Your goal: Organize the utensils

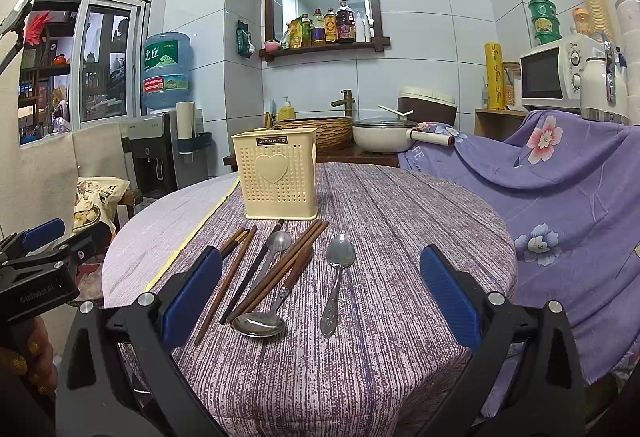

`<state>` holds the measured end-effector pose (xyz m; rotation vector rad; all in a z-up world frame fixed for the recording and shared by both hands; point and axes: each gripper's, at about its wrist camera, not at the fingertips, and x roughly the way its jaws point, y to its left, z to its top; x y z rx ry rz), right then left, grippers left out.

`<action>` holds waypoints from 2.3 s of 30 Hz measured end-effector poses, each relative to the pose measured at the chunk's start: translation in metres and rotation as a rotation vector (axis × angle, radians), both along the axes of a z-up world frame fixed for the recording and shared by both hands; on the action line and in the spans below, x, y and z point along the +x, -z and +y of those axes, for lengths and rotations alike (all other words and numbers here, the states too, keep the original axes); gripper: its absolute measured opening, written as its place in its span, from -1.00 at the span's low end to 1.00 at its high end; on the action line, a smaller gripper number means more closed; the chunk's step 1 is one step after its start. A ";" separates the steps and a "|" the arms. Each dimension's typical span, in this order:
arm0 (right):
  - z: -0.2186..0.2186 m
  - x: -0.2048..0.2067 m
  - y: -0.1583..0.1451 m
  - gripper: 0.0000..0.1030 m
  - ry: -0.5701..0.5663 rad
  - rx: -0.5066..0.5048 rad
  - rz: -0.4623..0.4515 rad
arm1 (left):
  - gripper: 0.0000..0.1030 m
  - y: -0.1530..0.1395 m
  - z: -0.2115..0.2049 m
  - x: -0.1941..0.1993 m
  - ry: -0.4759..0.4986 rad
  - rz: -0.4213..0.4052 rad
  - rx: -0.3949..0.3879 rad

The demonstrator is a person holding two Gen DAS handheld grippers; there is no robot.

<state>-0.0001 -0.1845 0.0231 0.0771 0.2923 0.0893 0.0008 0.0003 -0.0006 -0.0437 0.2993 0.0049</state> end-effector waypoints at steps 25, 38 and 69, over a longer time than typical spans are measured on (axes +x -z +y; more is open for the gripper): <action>0.001 0.002 -0.001 0.89 0.000 0.000 0.001 | 0.89 0.000 -0.002 0.000 0.001 0.000 0.003; 0.002 0.003 0.002 0.89 -0.003 0.000 0.004 | 0.89 0.001 -0.003 0.000 0.000 -0.002 0.004; 0.001 0.002 0.001 0.89 -0.005 0.000 0.004 | 0.89 0.001 -0.004 0.000 0.003 -0.001 0.008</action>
